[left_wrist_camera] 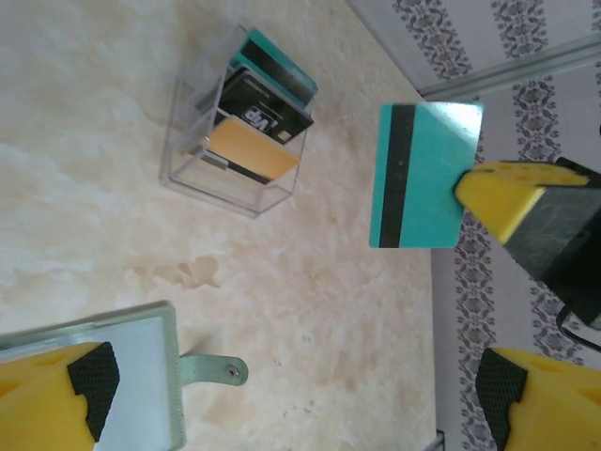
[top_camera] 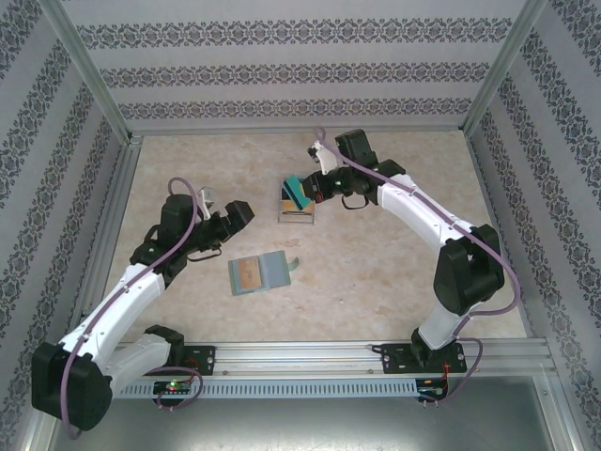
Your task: Take the credit cards out of the card holder
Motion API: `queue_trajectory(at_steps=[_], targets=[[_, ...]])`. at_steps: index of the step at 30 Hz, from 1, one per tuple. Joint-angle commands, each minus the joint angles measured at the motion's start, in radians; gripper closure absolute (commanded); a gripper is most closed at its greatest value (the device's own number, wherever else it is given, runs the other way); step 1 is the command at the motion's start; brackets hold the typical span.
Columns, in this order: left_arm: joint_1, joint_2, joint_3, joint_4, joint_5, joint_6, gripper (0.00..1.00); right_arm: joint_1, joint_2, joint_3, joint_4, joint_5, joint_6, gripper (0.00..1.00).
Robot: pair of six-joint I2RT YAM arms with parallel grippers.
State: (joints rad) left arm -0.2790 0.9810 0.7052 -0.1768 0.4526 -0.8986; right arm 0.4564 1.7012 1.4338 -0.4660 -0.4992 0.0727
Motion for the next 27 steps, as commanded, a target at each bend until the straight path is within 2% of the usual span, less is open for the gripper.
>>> queue_trajectory(at_steps=[1, 5, 12, 18, 27], targets=[[0.013, -0.030, 0.032, -0.084, -0.076, 0.068, 0.01, 0.025, 0.036, 0.050, -0.089, 0.171, -0.320, 1.00], [0.013, -0.040, 0.044, -0.114, -0.092, 0.095, 0.01, 0.044, 0.074, 0.089, -0.082, 0.298, -0.510, 1.00], [0.012, -0.053, 0.044, -0.146, -0.092, 0.108, 0.01, 0.074, 0.136, 0.106, -0.009, 0.413, -0.794, 1.00], [0.014, -0.068, 0.037, -0.166, -0.095, 0.102, 0.01, 0.087, 0.200, 0.150, 0.031, 0.437, -0.924, 1.00], [0.012, -0.085, 0.037, -0.201, -0.119, 0.106, 0.01, 0.088, 0.284, 0.269, 0.033, 0.430, -1.001, 1.00]])
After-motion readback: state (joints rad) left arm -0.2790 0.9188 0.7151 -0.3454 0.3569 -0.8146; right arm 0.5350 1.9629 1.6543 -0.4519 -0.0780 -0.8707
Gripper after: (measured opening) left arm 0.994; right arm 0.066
